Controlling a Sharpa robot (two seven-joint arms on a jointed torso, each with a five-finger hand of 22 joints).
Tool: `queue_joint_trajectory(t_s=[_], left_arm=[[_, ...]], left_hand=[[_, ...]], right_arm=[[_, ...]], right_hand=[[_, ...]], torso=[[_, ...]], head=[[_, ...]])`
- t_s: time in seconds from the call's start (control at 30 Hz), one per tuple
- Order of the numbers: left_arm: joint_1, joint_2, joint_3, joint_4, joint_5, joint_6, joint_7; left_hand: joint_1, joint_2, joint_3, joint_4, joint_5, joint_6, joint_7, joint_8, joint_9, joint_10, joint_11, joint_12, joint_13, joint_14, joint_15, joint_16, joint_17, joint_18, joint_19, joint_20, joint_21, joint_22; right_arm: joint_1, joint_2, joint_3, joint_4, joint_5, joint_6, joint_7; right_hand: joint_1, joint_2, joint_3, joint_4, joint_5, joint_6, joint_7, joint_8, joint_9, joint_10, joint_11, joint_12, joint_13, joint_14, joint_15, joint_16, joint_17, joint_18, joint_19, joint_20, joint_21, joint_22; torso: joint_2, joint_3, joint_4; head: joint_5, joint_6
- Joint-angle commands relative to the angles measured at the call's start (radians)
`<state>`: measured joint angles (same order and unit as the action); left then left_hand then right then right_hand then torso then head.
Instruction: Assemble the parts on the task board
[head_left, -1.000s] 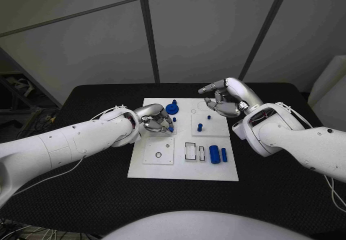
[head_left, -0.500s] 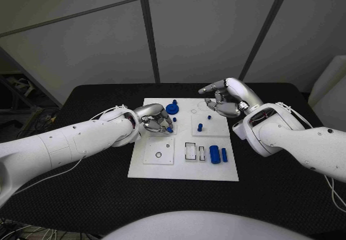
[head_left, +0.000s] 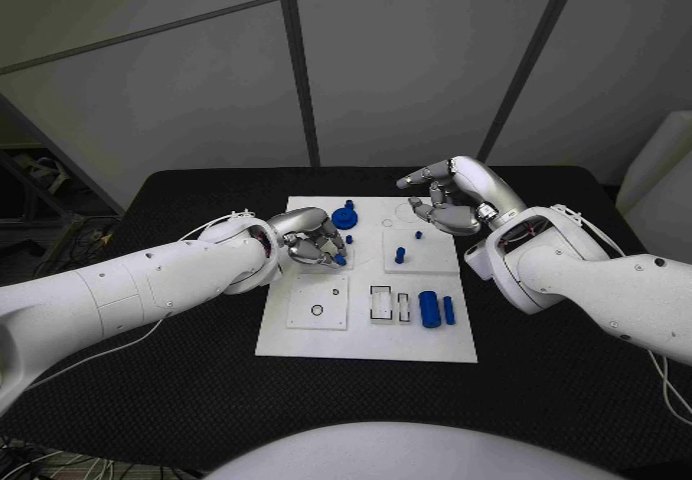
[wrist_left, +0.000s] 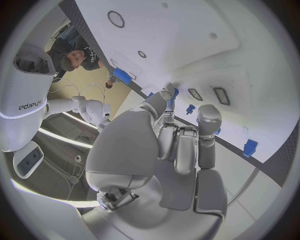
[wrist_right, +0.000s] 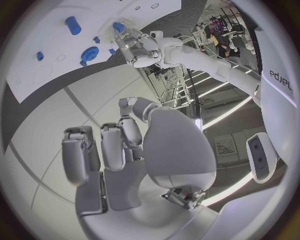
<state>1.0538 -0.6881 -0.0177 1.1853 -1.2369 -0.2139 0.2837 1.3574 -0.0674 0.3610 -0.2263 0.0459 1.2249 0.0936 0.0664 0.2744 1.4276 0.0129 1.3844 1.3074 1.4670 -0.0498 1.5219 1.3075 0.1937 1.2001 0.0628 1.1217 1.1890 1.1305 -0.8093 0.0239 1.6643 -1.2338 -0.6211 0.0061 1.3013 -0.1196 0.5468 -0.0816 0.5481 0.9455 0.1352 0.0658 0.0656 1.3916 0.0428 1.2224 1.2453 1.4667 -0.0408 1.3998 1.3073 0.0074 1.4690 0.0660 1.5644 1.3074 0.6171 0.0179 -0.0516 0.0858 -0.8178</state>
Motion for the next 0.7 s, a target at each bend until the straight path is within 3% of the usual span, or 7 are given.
queue_joint_trajectory(t_s=[0.03,0.7], left_arm=[[0.001,-0.001,0.0,0.003,-0.005,-0.003,-0.005],[0.001,-0.001,0.0,0.002,-0.003,0.01,-0.018]], left_hand=[[-0.012,0.004,-0.007,-0.001,0.002,-0.011,0.0,-0.006,-0.005,-0.002,0.007,-0.001,0.13,0.065,0.008,-0.001,0.164,-0.067,-0.004,0.005,-0.004,0.001],[-0.024,0.006,-0.02,0.005,0.002,-0.037,0.006,-0.006,-0.023,-0.002,0.012,0.001,0.131,0.065,0.013,0.0,0.164,-0.067,-0.003,0.01,-0.004,0.003]], right_arm=[[0.002,0.001,0.0,0.001,-0.003,0.003,0.003],[0.002,0.001,0.0,0.002,-0.003,0.007,0.001]], right_hand=[[-0.01,0.004,0.0,-0.002,0.002,0.007,0.001,-0.001,0.001,-0.004,0.0,-0.002,0.001,0.052,0.004,-0.002,0.019,-0.007,0.102,0.006,0.006,0.263],[-0.01,0.004,0.0,-0.002,0.002,0.007,0.001,-0.001,0.001,-0.004,0.0,-0.002,0.001,0.052,0.004,-0.002,0.019,-0.007,0.102,0.006,0.006,0.263]], torso=[[0.0,-0.0003,-0.0003],[0.0,0.0001,-0.0008]], head=[[0.0,0.001],[-0.001,-0.001]])
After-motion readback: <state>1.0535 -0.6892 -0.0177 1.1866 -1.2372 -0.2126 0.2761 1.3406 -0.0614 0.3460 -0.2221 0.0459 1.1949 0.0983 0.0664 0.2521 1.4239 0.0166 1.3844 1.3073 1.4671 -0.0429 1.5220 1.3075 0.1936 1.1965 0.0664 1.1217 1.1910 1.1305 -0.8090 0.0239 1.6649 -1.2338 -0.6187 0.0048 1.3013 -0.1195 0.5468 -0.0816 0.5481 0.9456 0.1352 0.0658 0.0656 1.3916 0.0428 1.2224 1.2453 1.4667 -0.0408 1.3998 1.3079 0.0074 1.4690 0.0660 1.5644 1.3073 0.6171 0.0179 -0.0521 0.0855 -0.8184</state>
